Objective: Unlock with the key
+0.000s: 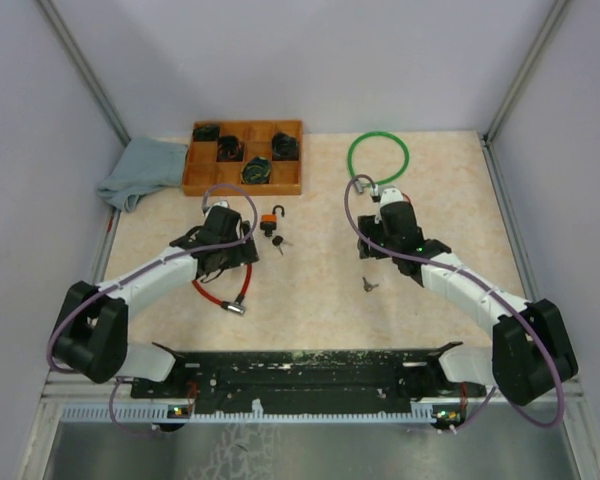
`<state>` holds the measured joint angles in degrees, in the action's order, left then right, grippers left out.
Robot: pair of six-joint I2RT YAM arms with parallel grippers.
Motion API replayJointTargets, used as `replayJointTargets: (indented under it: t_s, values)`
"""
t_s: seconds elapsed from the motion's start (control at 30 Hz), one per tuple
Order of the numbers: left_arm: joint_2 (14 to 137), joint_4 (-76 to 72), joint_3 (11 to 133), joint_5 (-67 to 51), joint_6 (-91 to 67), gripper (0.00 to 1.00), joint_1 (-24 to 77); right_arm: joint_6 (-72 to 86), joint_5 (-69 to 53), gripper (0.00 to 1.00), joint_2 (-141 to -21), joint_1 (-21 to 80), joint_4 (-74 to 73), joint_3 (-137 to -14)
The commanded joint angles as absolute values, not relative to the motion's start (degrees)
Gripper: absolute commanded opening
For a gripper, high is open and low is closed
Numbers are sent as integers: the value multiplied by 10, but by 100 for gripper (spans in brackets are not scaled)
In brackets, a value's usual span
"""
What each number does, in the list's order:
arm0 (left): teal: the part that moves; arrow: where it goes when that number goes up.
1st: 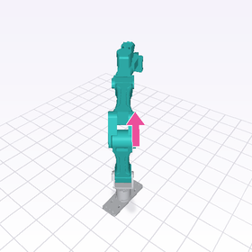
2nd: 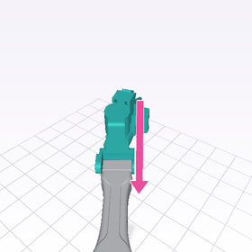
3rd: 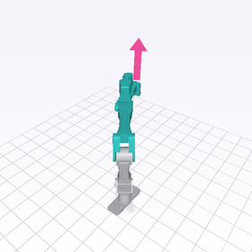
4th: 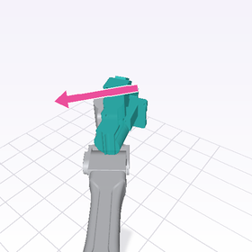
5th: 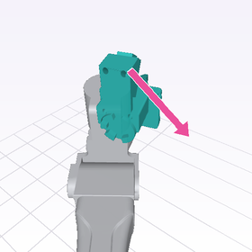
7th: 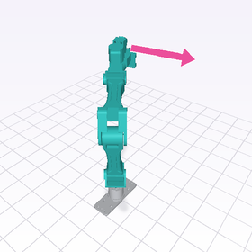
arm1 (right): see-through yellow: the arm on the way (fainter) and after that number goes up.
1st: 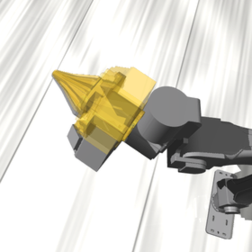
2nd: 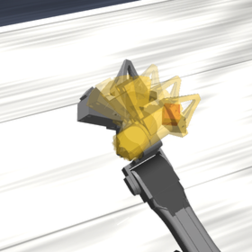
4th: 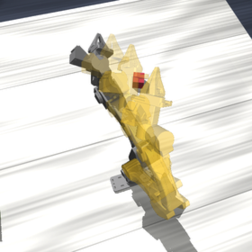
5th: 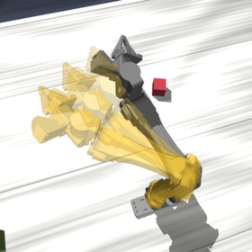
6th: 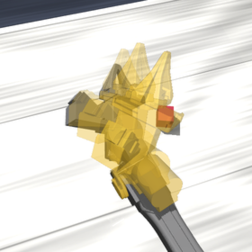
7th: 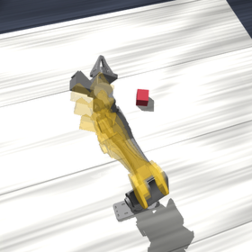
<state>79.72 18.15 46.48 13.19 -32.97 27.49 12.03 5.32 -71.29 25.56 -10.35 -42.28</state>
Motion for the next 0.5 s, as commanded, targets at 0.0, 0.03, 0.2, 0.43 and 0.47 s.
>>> replayJointTargets:
  t_s: [0.0, 0.03, 0.2, 0.43, 0.47]
  values:
    - [798, 204, 446, 148, -366, 93, 272, 140, 50, 61, -711, 252, -79, -439]
    - [803, 208, 444, 137, -367, 90, 274, 142, 45, 61, -712, 252, -76, -436]
    - [827, 218, 432, 116, -369, 71, 294, 141, 29, 61, -711, 252, -81, -428]
    - [865, 274, 444, 187, -387, 55, 383, 142, 3, 61, -687, 252, -61, -394]
    - [877, 282, 448, 198, -392, 54, 390, 142, -2, 61, -685, 252, -57, -388]
